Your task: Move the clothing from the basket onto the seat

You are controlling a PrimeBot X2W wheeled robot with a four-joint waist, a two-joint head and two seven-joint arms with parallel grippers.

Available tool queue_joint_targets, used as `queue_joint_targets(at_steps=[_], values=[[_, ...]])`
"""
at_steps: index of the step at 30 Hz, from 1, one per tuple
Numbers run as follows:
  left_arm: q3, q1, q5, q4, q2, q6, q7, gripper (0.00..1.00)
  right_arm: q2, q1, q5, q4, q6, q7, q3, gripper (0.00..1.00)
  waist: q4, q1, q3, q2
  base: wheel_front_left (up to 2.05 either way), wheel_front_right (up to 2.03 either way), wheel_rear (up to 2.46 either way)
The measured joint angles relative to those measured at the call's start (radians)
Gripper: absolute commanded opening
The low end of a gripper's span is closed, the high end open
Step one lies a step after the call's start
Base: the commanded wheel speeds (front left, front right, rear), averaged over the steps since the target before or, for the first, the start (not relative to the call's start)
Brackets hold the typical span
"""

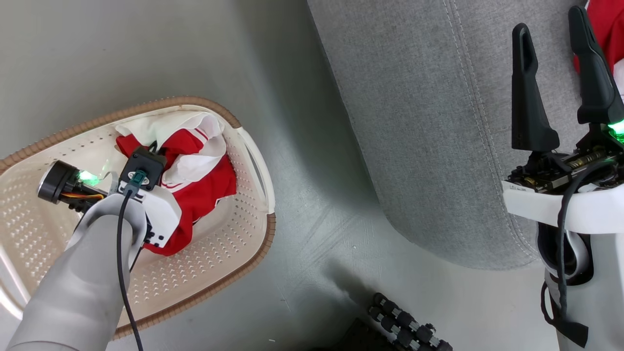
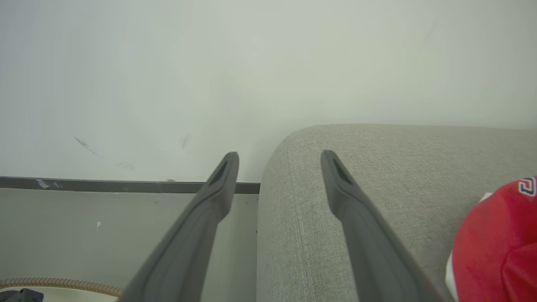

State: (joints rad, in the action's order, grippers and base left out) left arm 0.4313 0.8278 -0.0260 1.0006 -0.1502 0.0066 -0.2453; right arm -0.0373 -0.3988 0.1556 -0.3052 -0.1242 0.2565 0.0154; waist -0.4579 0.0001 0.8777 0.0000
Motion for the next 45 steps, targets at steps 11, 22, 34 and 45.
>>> queue_joint_targets(at_steps=[11,22,34,45], values=[[-0.001,-0.079,-0.011,-0.14,-0.007,0.0,-0.004,0.0,-0.001,-0.04,-0.019,0.022,0.0,0.0,-0.002,1.0,0.042,0.0,-0.038,0.0,0.0,0.0,0.0],[-0.035,-0.184,-0.04,-0.414,-0.022,0.026,-0.007,0.0,-0.001,-0.063,-0.034,0.053,0.0,0.0,-0.001,1.0,0.102,-0.0001,-0.097,0.0,0.0,0.0,0.0],[-0.085,-0.285,-0.051,-0.718,-0.049,0.066,-0.007,0.0,-0.004,-0.08,-0.087,0.092,0.0,0.0,0.006,1.0,0.178,-0.0001,-0.191,0.0,0.0,0.0,0.0],[-0.11,-0.307,-0.062,-0.886,-0.077,0.061,-0.007,0.0,-0.019,-0.075,-0.142,0.168,0.0,0.0,0.092,1.0,0.243,-0.0001,-0.308,0.0,0.0,0.0,0.0]])
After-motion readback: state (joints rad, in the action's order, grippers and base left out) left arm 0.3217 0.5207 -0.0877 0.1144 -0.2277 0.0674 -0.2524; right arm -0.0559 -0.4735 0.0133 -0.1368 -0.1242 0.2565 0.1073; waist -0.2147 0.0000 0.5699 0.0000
